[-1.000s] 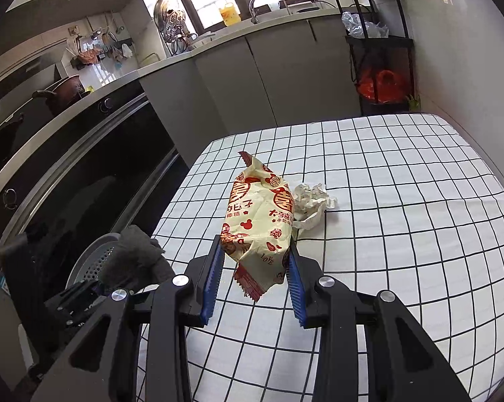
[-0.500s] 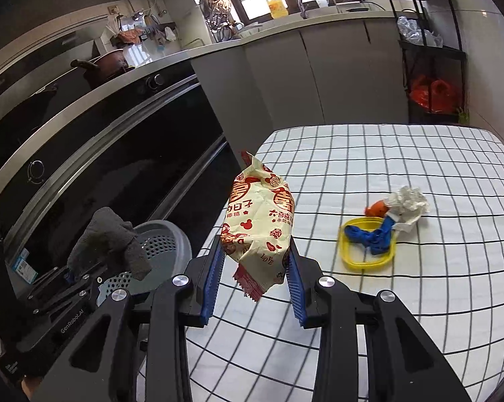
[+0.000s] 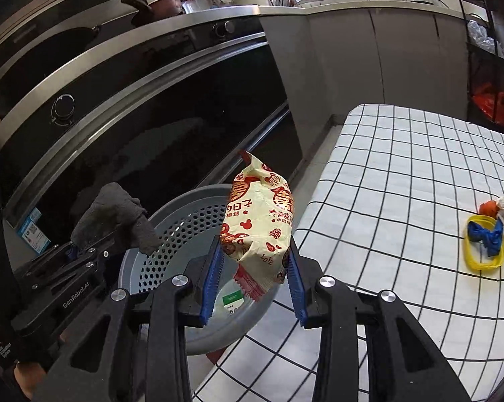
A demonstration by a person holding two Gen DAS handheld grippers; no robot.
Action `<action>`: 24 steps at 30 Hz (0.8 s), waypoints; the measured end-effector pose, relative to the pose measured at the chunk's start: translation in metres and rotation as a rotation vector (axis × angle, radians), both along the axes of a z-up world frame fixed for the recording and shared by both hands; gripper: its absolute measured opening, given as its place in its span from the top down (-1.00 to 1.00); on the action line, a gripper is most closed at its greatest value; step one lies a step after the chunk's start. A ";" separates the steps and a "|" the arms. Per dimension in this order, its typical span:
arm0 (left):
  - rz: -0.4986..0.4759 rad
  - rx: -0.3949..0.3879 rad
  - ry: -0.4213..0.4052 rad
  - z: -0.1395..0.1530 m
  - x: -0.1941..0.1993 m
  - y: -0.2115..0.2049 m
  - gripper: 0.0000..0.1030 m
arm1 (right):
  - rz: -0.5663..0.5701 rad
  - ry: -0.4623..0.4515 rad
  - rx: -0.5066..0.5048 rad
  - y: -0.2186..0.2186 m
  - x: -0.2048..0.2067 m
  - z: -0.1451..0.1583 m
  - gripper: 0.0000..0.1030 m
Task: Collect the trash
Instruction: 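Carry the wrapper and dark cloth over the grey basket, then open both tools to drop the wrapper and cloth into the basket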
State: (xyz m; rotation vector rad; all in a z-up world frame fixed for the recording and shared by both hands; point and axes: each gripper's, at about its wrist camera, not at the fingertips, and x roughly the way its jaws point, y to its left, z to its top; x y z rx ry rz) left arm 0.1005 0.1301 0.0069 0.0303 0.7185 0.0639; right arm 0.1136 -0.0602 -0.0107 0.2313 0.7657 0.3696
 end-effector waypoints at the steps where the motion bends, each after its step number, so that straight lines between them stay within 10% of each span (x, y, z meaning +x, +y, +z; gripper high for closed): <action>1: 0.006 -0.002 0.009 -0.002 0.003 0.004 0.49 | 0.011 0.010 -0.004 0.006 0.003 -0.003 0.32; 24: 0.051 -0.043 0.093 -0.019 0.019 0.032 0.40 | 0.134 0.100 -0.060 0.078 0.021 -0.027 0.30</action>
